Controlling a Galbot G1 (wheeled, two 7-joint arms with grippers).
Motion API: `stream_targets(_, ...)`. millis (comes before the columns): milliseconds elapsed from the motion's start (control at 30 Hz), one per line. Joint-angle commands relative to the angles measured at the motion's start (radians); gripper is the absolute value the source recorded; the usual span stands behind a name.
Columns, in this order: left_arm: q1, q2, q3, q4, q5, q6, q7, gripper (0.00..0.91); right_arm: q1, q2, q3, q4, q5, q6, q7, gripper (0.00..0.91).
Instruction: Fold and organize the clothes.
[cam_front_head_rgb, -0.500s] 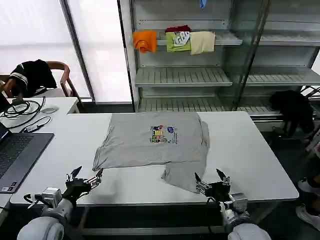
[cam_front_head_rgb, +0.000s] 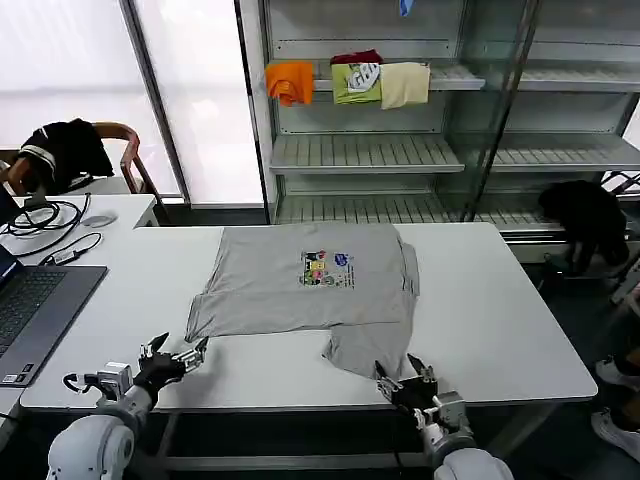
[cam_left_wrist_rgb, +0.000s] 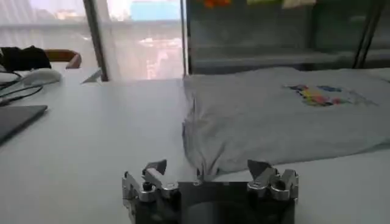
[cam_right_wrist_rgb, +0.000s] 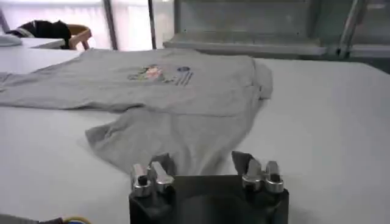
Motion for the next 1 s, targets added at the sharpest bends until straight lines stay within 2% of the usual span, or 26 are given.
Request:
stream_targets(33, -0.044, -0.004, 0.008, 0.077, -0.016, 0.000, 0.026, 0.060, 0.001, 0.005, -0.017, -0.020, -0.013, -0.003, -0.014, 0.000)
stream_targets(67, -0.046, -0.007, 0.009, 0.080, -0.016, 0.000, 0.026, 0.010, 0.001, 0.005, -0.017, -0.018, -0.012, -0.003, -0.014, 0.000)
stream_targets(100, -0.048, -0.010, 0.011, 0.083, -0.015, 0.000, 0.026, 0.000, 0.001, 0.005, -0.016, -0.015, -0.011, -0.002, -0.013, 0.000)
stream_targets(467, -0.049, -0.009, 0.006, 0.075, -0.037, 0.000, 0.048, 0.000, -0.010, 0.001, 0.007, 0.026, 0.040, 0.009, -0.004, 0.000)
stream_targets(733, -0.022, 0.007, -0.026, -0.004, -0.173, -0.002, 0.069, 0.000, -0.012, 0.002, 0.031, 0.066, 0.112, 0.049, 0.005, 0.000)
stream_targets(833, -0.043, 0.006, -0.034, -0.030, -0.245, 0.000, 0.067, 0.000, 0.077, 0.014, 0.033, 0.051, 0.155, 0.070, 0.057, 0.000)
stream_targets(1000, -0.150, -0.018, -0.008, -0.016, -0.251, 0.001, 0.058, 0.000, 0.273, 0.088, 0.039, -0.032, 0.174, 0.071, 0.079, 0.000)
